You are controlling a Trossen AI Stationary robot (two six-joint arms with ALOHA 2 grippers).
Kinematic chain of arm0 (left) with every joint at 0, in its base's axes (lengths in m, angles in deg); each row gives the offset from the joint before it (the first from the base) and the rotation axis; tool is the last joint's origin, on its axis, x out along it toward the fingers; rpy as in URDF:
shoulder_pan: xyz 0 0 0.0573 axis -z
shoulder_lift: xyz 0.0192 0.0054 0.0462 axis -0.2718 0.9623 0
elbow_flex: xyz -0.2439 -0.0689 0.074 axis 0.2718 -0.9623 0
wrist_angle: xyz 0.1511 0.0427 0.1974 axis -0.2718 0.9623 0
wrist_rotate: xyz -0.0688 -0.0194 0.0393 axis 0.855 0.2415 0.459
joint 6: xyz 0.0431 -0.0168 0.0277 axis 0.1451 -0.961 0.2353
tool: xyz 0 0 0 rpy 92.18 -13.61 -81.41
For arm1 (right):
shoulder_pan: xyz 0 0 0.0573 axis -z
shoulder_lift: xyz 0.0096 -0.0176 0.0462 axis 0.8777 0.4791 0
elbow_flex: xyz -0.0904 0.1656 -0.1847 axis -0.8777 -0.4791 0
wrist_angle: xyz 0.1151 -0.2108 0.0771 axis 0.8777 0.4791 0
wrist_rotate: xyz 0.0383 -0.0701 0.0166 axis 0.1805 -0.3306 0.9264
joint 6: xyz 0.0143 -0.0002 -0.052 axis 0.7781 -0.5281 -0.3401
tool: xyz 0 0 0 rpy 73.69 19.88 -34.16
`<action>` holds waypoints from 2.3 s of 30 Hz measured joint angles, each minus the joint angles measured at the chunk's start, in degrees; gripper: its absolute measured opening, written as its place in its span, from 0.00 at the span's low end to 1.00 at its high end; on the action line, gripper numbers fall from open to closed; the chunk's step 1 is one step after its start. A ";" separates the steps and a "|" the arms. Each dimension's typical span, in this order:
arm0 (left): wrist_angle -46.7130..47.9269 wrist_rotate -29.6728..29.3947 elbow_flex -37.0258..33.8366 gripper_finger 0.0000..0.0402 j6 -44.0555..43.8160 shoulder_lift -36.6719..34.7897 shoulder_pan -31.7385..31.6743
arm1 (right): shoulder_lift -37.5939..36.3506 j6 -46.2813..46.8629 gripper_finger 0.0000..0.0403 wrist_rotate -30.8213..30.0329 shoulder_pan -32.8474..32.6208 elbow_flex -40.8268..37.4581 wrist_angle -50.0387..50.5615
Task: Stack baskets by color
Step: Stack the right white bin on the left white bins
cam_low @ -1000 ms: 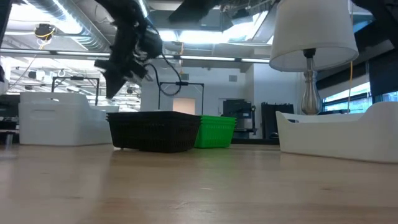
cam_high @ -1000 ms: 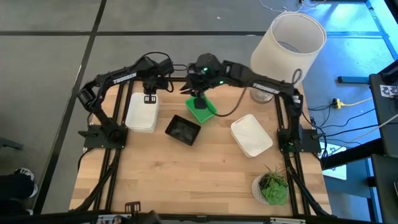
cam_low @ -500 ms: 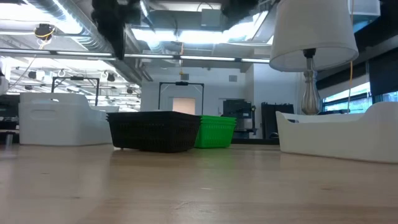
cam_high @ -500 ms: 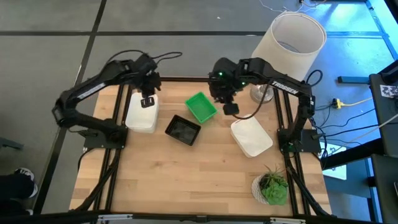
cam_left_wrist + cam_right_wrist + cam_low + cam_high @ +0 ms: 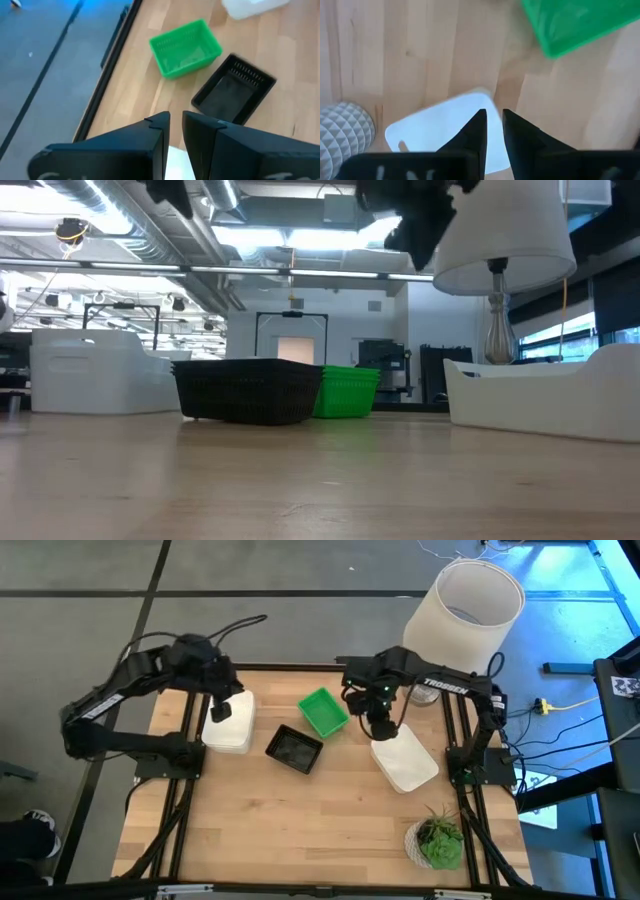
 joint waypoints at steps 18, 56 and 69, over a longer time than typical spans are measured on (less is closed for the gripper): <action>-0.84 -0.32 -0.01 0.10 -4.21 -4.17 1.52 | 0.04 0.26 0.12 -0.07 -0.44 -13.27 -5.11; -0.84 -0.32 -0.01 0.10 -7.62 -4.08 1.50 | -13.15 1.61 0.01 13.00 0.45 -19.54 -11.09; -0.84 -0.36 -0.01 0.10 -7.62 -4.08 1.50 | -18.67 7.63 0.17 -0.01 0.46 -33.19 -22.33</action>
